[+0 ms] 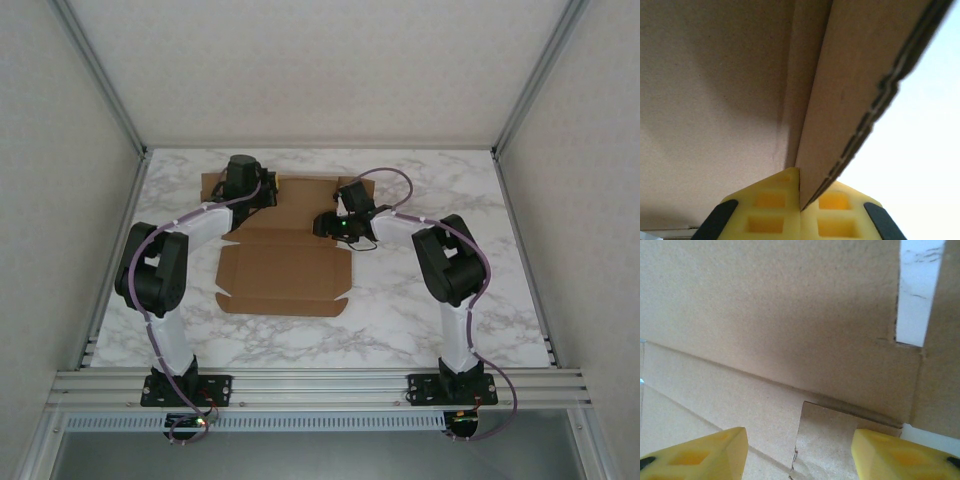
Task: Fold the paper box
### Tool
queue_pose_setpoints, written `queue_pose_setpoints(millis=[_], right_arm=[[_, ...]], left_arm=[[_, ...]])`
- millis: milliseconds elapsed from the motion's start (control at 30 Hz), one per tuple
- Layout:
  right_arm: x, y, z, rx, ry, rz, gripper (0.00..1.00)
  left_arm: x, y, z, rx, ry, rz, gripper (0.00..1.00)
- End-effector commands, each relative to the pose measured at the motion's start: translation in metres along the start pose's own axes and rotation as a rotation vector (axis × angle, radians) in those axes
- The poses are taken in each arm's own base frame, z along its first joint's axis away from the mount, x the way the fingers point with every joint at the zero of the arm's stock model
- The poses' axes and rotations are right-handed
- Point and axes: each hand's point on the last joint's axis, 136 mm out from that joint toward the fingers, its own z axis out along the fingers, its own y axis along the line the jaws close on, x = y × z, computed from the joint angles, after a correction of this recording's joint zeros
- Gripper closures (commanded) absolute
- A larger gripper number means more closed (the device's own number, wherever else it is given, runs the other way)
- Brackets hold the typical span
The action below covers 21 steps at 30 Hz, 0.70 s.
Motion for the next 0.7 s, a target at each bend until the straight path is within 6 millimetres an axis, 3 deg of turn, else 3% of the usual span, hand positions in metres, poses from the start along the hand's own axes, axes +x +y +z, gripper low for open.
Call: queue_pose_setpoints(millis=[0,267,367,433,567,667], right_arm=[[-0.002,0.005,-0.022,0.031,-0.037,-0.058,0.41],[-0.03,0.042,-0.106,-0.003,-0.199,-0.201,0.41],[-0.037,0.043,-0.138,0.016,-0.253,-0.227,0.43],[-0.045,0.039,-0.163,0.052,-0.317,-0.231,0.44],[-0.062,0.009,-0.208,0.208,-0.43,-0.227,0.47],[-0.071,-0.015,-0.227,0.347,-0.469,-0.245,0.47]], left_arm=[[0.005,-0.023,-0.015,0.063,0.016,-0.012,1.0],[0.012,-0.051,-0.02,0.15,0.036,0.046,1.0],[0.016,-0.063,-0.025,0.196,0.037,0.11,1.0],[0.019,-0.074,-0.031,0.244,0.032,0.167,1.0],[0.028,-0.081,-0.042,0.306,0.027,0.265,1.0],[0.039,-0.08,-0.045,0.327,0.044,0.332,1.0]])
